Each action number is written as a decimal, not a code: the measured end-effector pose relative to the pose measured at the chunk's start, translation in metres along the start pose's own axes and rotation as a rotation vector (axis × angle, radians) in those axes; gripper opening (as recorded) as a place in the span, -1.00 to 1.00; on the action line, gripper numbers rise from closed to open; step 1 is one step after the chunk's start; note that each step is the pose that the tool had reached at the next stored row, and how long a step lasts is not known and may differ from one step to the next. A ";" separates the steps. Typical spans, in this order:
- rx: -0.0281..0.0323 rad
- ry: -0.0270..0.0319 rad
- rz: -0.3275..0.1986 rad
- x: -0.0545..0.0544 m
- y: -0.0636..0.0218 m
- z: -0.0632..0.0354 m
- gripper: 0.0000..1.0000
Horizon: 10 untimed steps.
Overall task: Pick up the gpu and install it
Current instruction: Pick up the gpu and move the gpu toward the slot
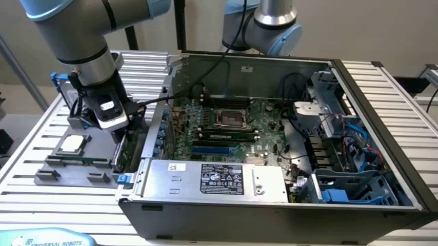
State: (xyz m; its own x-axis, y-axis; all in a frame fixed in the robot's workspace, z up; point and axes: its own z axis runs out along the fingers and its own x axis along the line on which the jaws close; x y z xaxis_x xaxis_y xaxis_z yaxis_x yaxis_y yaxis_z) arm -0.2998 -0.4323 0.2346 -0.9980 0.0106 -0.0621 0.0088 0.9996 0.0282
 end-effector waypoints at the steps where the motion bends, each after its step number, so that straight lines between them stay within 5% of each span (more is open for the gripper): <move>1: 0.0001 0.0000 0.000 0.000 0.0000 0.0000 -0.47; 10: -0.0006 0.0000 0.000 0.000 0.0001 -0.0049 -0.47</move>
State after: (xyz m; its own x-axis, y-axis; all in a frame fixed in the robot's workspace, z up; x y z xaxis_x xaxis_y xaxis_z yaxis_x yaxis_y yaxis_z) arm -0.2998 -0.4323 0.2395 -0.9980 0.0106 -0.0621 0.0088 0.9995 0.0288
